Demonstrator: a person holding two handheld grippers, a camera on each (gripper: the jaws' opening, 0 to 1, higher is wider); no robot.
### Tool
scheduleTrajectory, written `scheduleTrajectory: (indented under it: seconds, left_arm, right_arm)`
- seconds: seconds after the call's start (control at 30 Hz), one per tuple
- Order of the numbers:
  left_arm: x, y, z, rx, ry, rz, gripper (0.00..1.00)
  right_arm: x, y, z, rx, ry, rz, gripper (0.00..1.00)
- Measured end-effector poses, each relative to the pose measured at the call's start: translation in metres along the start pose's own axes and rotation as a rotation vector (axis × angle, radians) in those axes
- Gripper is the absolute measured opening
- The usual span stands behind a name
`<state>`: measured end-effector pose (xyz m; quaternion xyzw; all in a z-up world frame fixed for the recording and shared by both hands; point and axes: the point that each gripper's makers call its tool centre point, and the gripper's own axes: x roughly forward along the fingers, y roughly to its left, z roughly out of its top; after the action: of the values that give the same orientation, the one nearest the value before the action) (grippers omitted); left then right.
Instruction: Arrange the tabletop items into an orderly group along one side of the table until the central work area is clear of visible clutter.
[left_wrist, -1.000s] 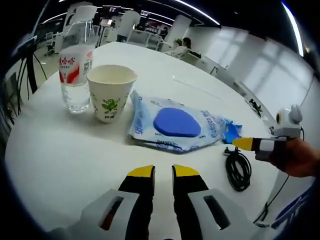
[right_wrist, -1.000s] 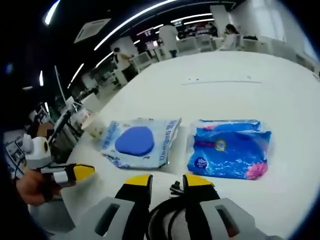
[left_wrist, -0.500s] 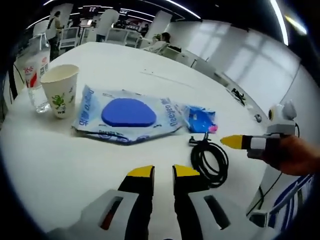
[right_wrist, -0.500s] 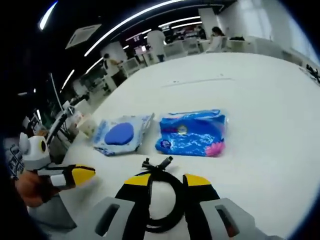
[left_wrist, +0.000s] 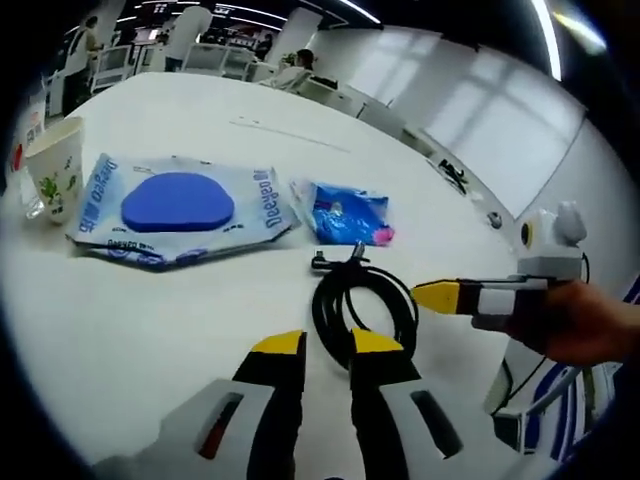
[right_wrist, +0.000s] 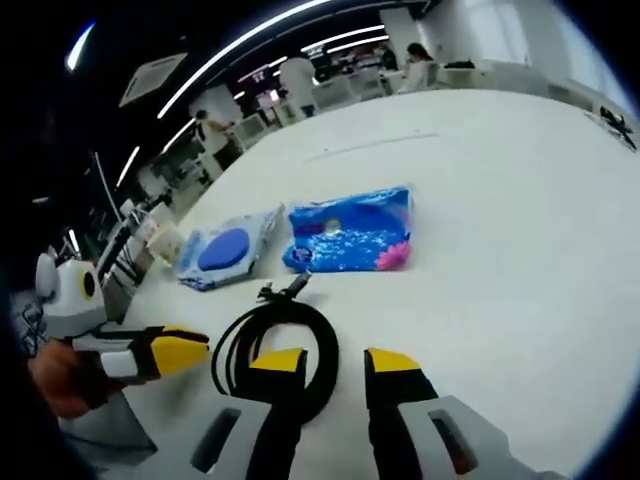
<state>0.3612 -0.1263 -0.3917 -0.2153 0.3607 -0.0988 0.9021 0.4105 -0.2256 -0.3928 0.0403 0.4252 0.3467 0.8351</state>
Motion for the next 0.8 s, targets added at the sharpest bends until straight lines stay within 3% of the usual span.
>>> scheduleTrajectory:
  seconds: [0.23,0.33,0.5,0.63,0.7,0.8]
  left_arm:
    - [0.006,-0.003,-0.004,0.002,0.01,0.003,0.11]
    - [0.006,-0.007,-0.007,0.0,0.01,-0.001,0.08]
    - [0.01,-0.009,-0.008,0.015,0.02,0.006,0.03]
    - [0.008,0.0,-0.007,0.006,0.02,0.017,0.03]
    - [0.006,0.005,-0.007,0.004,0.019,0.025,0.03]
    - [0.003,0.009,-0.008,0.001,0.016,0.034,0.02]
  right_arm:
    - [0.002,0.002,-0.005,0.009,0.007,0.011,0.19]
    - [0.011,-0.008,-0.005,0.013,0.009,0.014,0.18]
    - [0.009,0.007,-0.007,0.005,0.01,0.03,0.06]
    - [0.025,-0.001,-0.005,0.007,0.015,0.035,0.05]
    - [0.017,0.011,-0.006,0.002,0.017,0.039,0.04]
    - [0.028,0.011,-0.005,-0.002,0.02,0.05,0.04]
